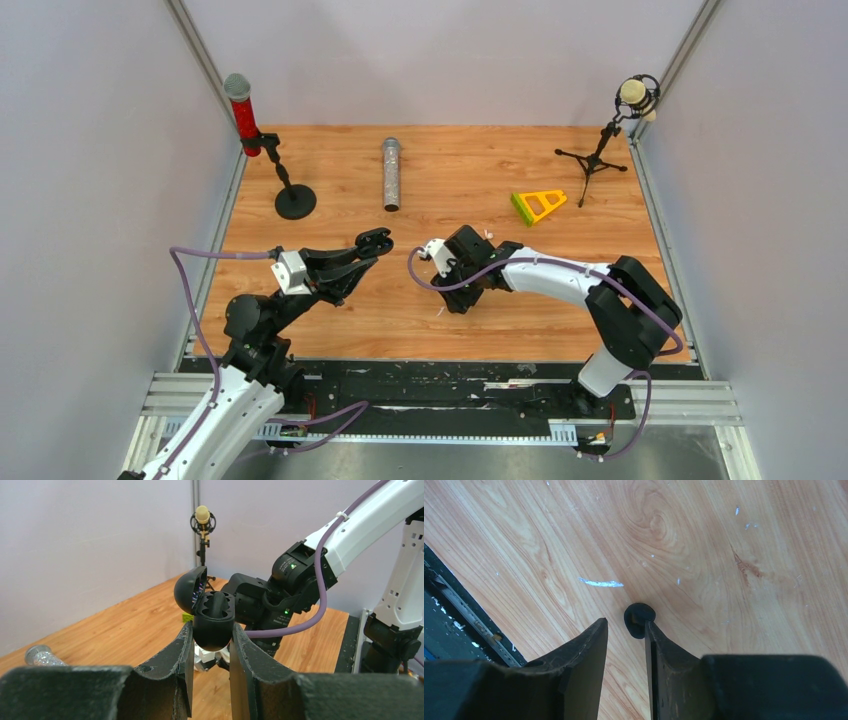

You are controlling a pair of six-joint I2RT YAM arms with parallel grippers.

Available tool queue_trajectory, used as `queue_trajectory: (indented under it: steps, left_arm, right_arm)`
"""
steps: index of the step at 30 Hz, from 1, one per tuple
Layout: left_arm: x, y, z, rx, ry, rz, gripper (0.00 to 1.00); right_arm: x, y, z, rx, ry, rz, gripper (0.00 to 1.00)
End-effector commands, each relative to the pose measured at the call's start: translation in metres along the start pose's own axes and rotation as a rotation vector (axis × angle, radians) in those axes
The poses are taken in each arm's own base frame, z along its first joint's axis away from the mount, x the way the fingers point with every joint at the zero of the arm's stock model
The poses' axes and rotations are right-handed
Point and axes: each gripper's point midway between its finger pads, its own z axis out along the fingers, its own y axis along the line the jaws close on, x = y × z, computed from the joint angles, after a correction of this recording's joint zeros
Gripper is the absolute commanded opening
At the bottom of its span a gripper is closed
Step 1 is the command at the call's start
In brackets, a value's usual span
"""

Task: Insert the wireless bluetooth earbuds into the charging case
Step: Pick up the earbud from the center of the board.

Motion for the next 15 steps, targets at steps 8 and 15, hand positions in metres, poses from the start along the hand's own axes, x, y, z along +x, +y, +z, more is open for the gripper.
queue_trajectory:
  steps: [8,15]
  left_arm:
    - [-0.015,-0.001,0.003,0.01,-0.048,0.042,0.0]
    - [-0.015,-0.001,0.003,0.01,-0.048,0.043,0.0]
  right_arm:
    - [-0.033,0.001,-0.02,0.045,-0.101,-0.019,0.39]
    - [-0.027,0.016,-0.013,-0.024,-0.077,-0.037,0.38]
